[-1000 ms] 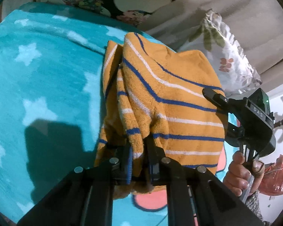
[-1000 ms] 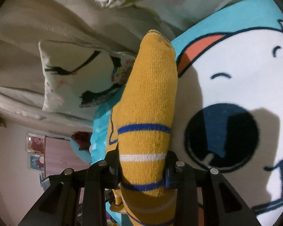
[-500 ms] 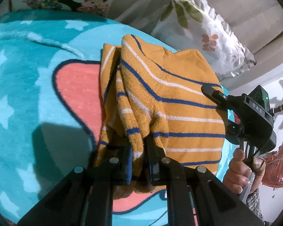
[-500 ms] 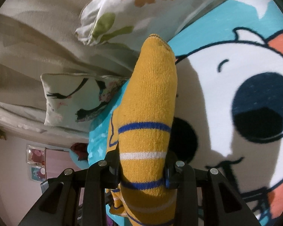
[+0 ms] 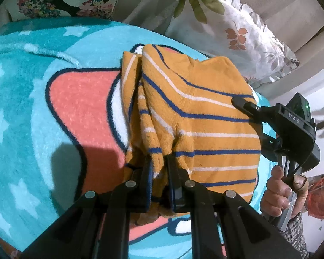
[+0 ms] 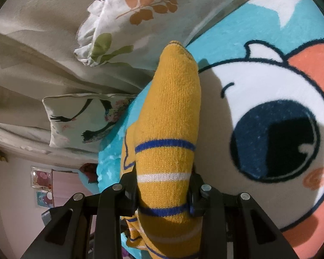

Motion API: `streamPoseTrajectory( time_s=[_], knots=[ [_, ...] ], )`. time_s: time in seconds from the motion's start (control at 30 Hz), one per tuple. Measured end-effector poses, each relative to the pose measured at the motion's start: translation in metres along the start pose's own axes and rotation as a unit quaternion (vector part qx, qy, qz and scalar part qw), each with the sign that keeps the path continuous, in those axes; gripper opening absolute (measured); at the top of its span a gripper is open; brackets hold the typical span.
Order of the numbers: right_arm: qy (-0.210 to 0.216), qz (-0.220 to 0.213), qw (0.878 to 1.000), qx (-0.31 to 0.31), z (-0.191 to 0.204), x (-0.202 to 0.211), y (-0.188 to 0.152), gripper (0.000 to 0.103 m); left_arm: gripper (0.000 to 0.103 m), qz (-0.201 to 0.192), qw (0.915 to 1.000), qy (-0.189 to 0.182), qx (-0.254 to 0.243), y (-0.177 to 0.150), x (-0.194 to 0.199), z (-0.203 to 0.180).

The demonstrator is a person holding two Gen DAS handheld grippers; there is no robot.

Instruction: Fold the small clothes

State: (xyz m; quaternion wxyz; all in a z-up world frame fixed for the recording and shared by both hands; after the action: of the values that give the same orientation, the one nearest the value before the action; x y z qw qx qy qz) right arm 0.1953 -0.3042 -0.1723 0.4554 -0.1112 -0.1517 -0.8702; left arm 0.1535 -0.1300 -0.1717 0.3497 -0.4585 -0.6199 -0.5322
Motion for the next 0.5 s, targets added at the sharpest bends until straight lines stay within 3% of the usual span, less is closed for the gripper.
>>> streamPoseTrajectory(
  time_s=[0.2, 0.33, 0.5],
  knots=[
    [-0.045, 0.011, 0.999, 0.013, -0.022, 0.013, 0.007, 0.05, 0.014, -0.031, 0.9983, 0.009, 0.048, 0.016, 0.02, 0.018],
    [-0.068, 0.007, 0.996, 0.052, -0.021, 0.034, 0.014, 0.055, 0.032, -0.051, 0.9961, 0.011, 0.072, 0.03, 0.026, 0.025],
    [-0.091, -0.008, 0.991, 0.095, -0.014, 0.061, 0.022, 0.057, 0.039, -0.033, 0.9979, 0.006, 0.055, 0.034, -0.001, 0.001]
  ],
)
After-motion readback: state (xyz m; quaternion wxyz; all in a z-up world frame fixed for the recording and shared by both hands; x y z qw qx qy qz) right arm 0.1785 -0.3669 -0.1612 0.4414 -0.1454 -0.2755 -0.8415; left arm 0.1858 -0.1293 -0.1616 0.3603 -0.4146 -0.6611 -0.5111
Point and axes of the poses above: each gripper's, at about its wrist camera, not at the fingertips, and x roughly against the way its jaws point, z to its left, y to its top, the point moved 10 cm from there along -x, roughly the way its jaws point, and after that the axes turned 15 degrees about y, right-handed, at the moved point
